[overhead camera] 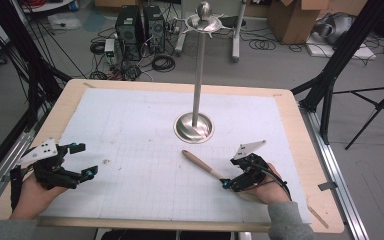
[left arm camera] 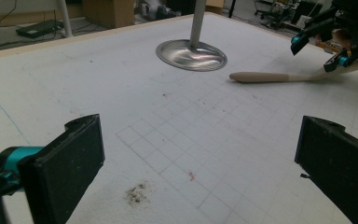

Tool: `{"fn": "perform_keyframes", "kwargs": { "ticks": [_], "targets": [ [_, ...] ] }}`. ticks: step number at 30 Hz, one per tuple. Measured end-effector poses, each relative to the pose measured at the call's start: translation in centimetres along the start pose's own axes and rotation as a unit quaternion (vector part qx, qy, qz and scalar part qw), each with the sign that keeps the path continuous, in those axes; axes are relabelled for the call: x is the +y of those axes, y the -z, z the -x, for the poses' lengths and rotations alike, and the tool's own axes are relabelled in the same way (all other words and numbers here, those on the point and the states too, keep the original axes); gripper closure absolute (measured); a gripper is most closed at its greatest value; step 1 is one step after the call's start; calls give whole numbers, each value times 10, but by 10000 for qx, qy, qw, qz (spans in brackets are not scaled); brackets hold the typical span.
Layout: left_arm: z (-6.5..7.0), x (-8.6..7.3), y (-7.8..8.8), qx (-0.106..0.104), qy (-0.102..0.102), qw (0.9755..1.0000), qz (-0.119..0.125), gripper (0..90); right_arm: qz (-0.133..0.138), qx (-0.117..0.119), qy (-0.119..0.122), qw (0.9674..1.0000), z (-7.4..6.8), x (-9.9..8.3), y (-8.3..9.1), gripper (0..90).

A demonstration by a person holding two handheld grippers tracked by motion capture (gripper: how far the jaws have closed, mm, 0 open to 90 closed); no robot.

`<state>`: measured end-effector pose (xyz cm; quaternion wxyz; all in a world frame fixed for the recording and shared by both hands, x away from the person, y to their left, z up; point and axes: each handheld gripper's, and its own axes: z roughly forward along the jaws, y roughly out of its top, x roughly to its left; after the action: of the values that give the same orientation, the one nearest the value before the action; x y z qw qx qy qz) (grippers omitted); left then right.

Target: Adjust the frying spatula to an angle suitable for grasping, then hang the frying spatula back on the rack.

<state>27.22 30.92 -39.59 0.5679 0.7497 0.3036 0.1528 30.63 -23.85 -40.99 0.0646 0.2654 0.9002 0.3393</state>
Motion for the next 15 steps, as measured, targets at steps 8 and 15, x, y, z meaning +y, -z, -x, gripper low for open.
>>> {"fn": "perform_keyframes", "kwargs": {
  "ticks": [8, 15],
  "targets": [
    [1, 0, 0, 3, 14, 10000, 13, 18, -130, 59, 13, 9999, 1, -1, -2, 156],
    [1, 0, 0, 8, -18, 10000, -23, 18, -344, 226, 17, 9992, 1, -1, -9, 227]
  ]
}}
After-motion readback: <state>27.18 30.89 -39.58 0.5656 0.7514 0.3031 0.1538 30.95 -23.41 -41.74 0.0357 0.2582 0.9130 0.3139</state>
